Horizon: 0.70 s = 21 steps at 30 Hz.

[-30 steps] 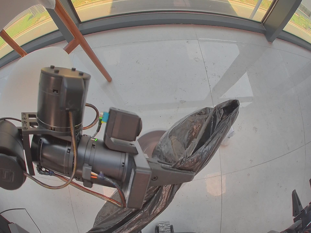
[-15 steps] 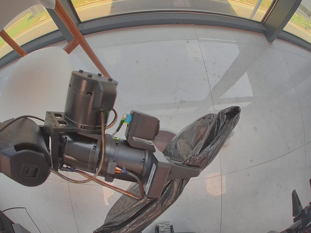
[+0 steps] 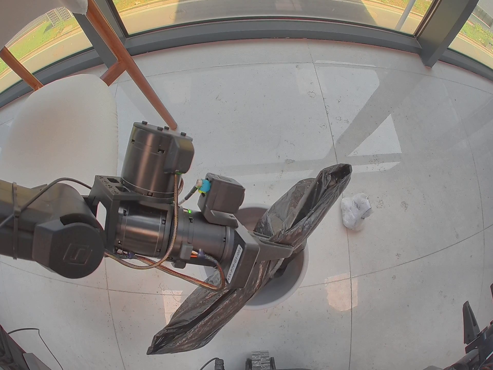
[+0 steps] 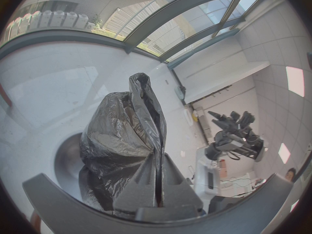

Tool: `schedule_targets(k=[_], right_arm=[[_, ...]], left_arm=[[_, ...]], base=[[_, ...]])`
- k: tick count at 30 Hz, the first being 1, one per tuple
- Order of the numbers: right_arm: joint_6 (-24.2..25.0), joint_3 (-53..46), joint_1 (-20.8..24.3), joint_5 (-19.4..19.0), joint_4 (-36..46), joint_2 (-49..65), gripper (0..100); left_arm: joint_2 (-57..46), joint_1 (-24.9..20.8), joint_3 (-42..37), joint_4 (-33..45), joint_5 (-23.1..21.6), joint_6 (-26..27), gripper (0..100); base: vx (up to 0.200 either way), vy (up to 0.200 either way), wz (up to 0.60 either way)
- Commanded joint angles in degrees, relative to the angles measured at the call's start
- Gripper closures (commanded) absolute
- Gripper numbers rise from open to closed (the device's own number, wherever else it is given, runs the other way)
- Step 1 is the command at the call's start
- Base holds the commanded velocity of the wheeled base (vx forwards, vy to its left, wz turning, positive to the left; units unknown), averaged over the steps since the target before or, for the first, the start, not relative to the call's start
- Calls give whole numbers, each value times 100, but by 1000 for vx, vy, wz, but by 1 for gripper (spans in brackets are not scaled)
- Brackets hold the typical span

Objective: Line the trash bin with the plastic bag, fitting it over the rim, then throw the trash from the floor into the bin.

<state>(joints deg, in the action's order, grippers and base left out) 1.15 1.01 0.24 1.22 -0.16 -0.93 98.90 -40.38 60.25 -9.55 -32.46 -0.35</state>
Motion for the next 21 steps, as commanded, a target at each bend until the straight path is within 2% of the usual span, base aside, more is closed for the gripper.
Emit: schedule_targets(k=[1,2,4,7,8,9,10,12,15,17,18,19,21], right_arm=[[8,-101,-7,-8,7,93,0],[8,-101,-7,-8,7,93,0],[0,-101,-7,45,7,93,0],[-9,-101,-16,45,16,93,0],[-9,-101,-16,45,16,93,0],[-18,-101,-16,54,16,93,0],[-9,-5,-7,10,-63,93,0],[70,663,160,54,-327,-189,0],[413,1217,898,133,-318,-1243,0],[738,1516,1610,107,-301,-1683,0],[738,1516,1610,107,-301,-1683,0],[1432,1727,2305,71,-301,-2368,0],[2505,1991,2894,89,-318,-3089,0]], left_arm=[[68,-58,5,5,601,264,100],[68,-58,5,5,601,264,100],[68,-339,-48,32,1216,369,100],[68,-419,-189,-3,1981,431,100],[59,-436,-197,-3,2025,440,100],[59,-568,-250,5,2376,528,100],[50,-717,-312,5,2693,536,100],[6,-867,-452,23,2991,528,100],[-11,-911,-567,-3,3053,528,100],[-11,-920,-602,-3,3035,519,100],[-11,-920,-602,-3,3035,519,100],[-11,-920,-637,-3,3027,519,100],[-11,-920,-619,-12,3018,519,100]], base=[[0,0,0],[0,0,0],[0,0,0],[0,0,0],[0,0,0],[0,0,0],[0,0,0],[0,0,0],[0,0,0],[0,0,0],[0,0,0],[0,0,0],[0,0,0]])
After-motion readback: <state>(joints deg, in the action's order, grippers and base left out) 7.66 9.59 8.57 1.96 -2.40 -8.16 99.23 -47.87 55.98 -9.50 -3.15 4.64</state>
